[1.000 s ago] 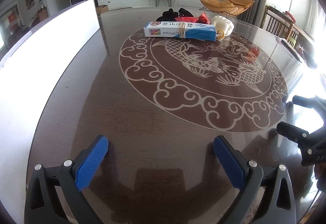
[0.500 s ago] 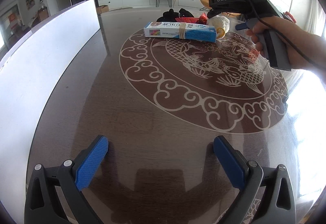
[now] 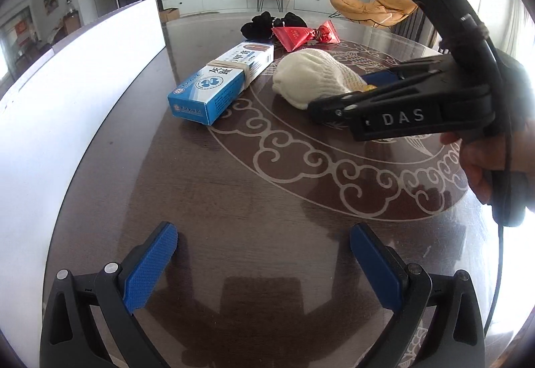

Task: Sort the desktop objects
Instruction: 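Reach the right tool to the cream knit glove and close on it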

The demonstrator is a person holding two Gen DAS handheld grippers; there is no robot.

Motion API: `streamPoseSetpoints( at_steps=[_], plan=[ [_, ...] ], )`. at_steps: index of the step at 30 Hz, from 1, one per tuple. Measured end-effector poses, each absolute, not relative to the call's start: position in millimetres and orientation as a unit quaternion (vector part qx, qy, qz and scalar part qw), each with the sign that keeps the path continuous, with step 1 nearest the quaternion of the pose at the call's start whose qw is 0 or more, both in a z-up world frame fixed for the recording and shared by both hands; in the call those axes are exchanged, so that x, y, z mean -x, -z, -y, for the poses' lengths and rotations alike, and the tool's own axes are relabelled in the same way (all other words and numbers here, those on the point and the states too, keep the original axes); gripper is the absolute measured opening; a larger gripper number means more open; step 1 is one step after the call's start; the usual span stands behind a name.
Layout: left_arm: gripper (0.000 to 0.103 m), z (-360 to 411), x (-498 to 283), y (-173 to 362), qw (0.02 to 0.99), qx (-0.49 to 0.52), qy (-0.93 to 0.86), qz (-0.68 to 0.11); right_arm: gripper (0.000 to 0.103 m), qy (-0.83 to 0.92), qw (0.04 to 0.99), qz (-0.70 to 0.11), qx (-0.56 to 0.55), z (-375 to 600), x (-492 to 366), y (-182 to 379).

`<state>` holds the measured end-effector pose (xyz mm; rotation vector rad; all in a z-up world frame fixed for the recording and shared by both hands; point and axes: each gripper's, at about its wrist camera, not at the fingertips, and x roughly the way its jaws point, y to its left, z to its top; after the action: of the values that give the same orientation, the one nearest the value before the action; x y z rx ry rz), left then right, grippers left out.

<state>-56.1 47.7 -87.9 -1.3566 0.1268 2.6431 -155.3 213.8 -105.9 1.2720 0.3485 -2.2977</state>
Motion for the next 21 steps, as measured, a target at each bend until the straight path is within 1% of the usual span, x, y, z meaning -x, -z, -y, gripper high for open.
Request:
streamPoseSetpoints(
  at_steps=[3,5,7,8,9,11,14,15,18,19,21],
  plan=[
    [0.103,-48,56,87,0.084,0.455,-0.886,-0.042,0.059,0.859,0.189,-0.089,-0.468,-250,141,105],
    [0.103,-48,56,88,0.084,0.455,-0.886,-0.042,0.059,0.865,0.159,-0.075,-0.470,-272,124,103],
    [0.103,-48,57,88,0.084,0.455,-0.886,-0.043,0.061,0.867,0.151,-0.065,-0.470,-286,105,102],
    [0.103,-47,57,88,0.083,0.455,-0.886,-0.042,0.071,0.867,0.149,-0.063,-0.471,-291,96,101],
    [0.103,-47,57,88,0.083,0.455,-0.886,-0.042,0.086,0.867,0.150,-0.059,-0.471,-295,89,101],
    [0.103,-47,57,88,0.083,0.455,-0.886,-0.042,0.095,0.874,0.154,-0.061,-0.457,-297,84,95],
    [0.103,-47,57,88,0.083,0.454,-0.886,-0.043,0.097,0.879,0.151,-0.084,-0.444,-288,102,92],
    [0.103,-47,57,88,0.084,0.454,-0.886,-0.042,0.097,0.878,0.152,-0.070,-0.449,-283,110,92],
    [0.103,-47,57,88,0.083,0.455,-0.886,-0.042,0.097,0.879,0.169,0.008,-0.446,-274,133,80],
    [0.103,-47,57,88,0.083,0.454,-0.886,-0.042,0.097,0.883,0.166,0.021,-0.439,-268,139,76],
    [0.103,-48,56,87,0.083,0.454,-0.886,-0.042,0.097,0.895,0.153,0.015,-0.418,-252,152,64]
  ],
)
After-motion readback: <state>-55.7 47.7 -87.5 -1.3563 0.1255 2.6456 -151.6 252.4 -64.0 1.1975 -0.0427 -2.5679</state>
